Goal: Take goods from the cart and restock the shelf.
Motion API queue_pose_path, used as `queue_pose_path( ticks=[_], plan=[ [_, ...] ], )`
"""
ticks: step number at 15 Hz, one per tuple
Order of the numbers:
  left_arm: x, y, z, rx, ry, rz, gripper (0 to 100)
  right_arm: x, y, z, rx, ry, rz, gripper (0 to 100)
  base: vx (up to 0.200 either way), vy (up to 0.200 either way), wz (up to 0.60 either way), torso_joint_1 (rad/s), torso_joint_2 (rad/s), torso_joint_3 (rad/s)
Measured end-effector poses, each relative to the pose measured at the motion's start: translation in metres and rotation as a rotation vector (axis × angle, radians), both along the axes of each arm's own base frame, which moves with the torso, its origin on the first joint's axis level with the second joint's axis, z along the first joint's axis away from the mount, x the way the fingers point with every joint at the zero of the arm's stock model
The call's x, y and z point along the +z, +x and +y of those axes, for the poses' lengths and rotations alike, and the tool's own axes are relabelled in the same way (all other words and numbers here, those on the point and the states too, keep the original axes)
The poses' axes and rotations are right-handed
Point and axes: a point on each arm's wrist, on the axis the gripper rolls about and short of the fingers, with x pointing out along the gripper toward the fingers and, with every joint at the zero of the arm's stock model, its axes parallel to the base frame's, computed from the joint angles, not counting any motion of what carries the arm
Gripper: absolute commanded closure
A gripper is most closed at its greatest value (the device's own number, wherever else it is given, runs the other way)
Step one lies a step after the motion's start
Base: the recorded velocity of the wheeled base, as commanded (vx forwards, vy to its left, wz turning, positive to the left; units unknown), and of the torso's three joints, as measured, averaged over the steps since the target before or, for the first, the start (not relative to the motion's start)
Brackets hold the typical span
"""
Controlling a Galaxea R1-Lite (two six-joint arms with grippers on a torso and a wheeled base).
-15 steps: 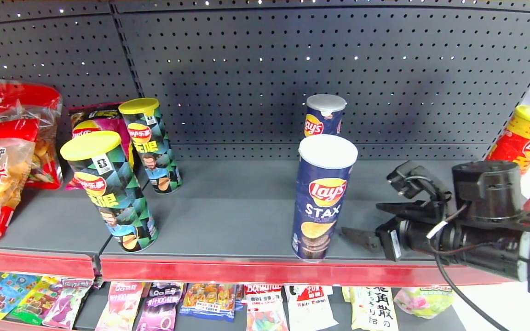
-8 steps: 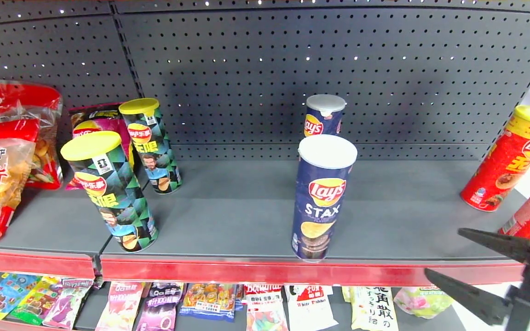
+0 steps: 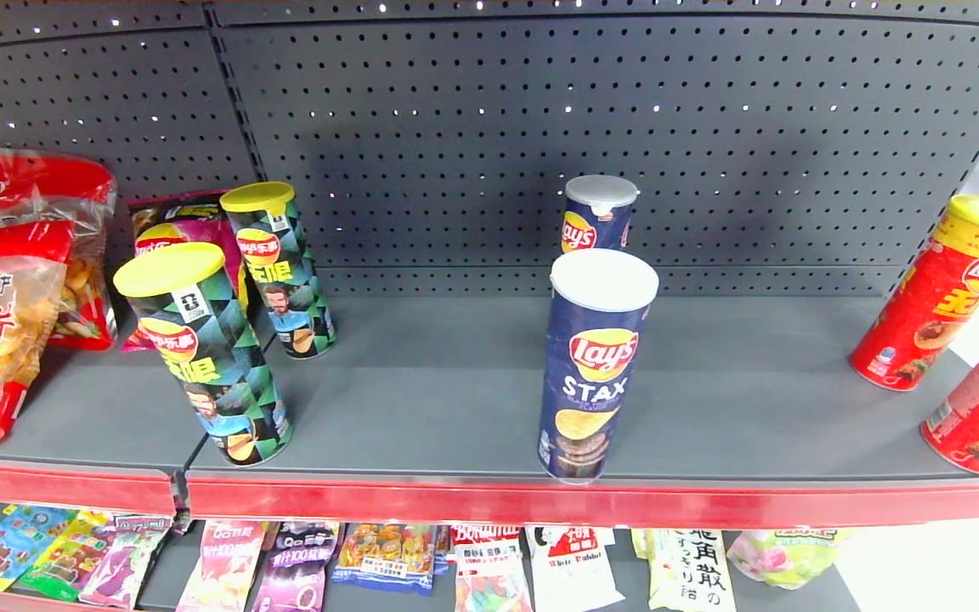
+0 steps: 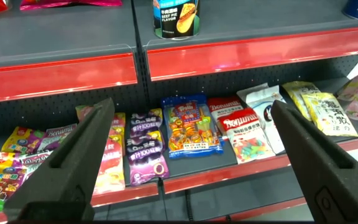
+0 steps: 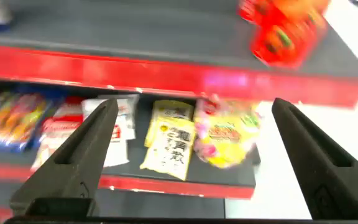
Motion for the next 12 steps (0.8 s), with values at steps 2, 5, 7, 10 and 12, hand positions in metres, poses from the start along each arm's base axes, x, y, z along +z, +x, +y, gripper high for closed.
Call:
queue_pose_path(
  ticks=[2,5,7,10,12],
  plan=[
    [0.000,0.000,0.000,-0.001,0.000,0.000,0,-0.014,-0.005,0.000,-0.039,0.089,0.042,0,0.000,0.000,0.00,0.000,0.00,0.000],
    [0.000,0.000,0.000,0.000,0.000,0.000,0,-0.015,-0.009,-0.001,0.040,0.069,-0.023,0,0.000,0.000,0.00,0.000,0.00,0.000],
    [0.000,0.000,0.000,0.000,0.001,0.000,0,-0.016,-0.012,-0.001,0.036,0.057,-0.064,0,0.000,0.000,0.00,0.000,0.00,0.000],
    [0.000,0.000,0.000,0.000,0.000,0.000,0,-0.017,-0.014,-0.001,0.028,0.056,-0.091,0,0.000,0.000,0.00,0.000,0.00,0.000],
    [0.000,0.000,0.000,-0.001,0.000,0.000,0,-0.017,-0.015,-0.001,0.029,0.055,-0.096,0,0.000,0.000,0.00,0.000,0.00,0.000]
  ],
)
